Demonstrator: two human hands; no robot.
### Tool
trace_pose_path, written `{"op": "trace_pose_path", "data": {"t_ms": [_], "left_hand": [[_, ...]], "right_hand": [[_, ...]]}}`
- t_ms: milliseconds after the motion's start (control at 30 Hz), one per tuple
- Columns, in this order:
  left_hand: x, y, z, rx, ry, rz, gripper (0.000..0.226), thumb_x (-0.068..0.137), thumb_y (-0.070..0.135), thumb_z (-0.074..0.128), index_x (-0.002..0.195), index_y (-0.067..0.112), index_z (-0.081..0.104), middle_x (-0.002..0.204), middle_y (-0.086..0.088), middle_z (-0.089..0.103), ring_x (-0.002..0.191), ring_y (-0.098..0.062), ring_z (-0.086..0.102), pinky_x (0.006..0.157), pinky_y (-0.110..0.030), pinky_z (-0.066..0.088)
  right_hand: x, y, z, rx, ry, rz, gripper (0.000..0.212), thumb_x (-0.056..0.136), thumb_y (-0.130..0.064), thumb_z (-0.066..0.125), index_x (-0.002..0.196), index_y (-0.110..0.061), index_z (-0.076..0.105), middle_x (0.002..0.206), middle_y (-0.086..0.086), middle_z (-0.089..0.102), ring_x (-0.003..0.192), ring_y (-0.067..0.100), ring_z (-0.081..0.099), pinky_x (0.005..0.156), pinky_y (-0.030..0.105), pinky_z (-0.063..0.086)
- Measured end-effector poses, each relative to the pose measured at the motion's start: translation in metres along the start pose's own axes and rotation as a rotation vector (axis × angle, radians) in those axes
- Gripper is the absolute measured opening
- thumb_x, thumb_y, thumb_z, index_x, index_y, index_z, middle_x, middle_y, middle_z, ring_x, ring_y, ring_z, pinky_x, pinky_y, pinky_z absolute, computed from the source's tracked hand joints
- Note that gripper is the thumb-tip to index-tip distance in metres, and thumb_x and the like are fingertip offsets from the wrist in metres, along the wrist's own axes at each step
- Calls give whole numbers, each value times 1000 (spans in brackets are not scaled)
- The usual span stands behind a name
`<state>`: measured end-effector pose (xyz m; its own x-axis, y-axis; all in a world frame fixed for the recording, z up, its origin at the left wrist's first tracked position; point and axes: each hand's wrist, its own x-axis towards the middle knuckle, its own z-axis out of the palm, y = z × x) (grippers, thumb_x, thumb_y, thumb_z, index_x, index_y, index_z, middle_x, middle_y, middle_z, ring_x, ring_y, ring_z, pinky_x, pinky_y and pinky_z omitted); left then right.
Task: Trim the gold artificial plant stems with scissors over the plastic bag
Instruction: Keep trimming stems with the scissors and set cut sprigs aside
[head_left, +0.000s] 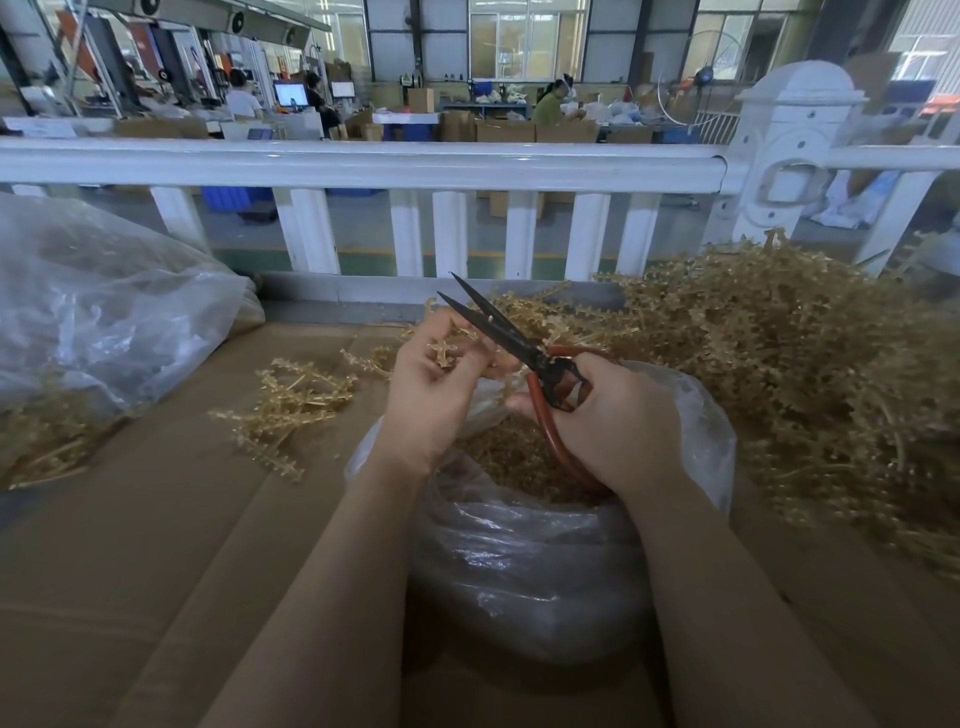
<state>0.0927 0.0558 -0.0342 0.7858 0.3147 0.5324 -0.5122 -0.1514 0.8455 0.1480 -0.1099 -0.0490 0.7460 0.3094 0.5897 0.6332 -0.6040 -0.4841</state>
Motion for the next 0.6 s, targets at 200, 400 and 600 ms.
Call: {"op": "trace_pose_path", "data": {"t_ms": [200,400,600], "left_hand": [[0,3,0,34,13,5,9,97,5,60,103,7,67,83,1,74,80,-12,72,74,-20,54],[2,1,0,24,0,11,11,98,8,59,105,1,65,86,-4,73,81,-18,71,78,-28,55],[2,0,0,-1,8,-2,8,97,6,59,101,1,65,84,-8,71,81,-21,69,79,-31,54]], "right_hand": [[0,-1,-1,-61,8,-1,61,70,-88,53,80,-29,63,67,-13,63,67,5,60,63,31,55],[0,0,0,-5,11,-6,52,72,-83,59,75,-31,62,63,-15,60,62,0,56,58,23,50],[1,-1,0,26,-2,9,49,71,-82,61,73,-34,60,62,-16,60,62,-1,57,57,21,48]]}}
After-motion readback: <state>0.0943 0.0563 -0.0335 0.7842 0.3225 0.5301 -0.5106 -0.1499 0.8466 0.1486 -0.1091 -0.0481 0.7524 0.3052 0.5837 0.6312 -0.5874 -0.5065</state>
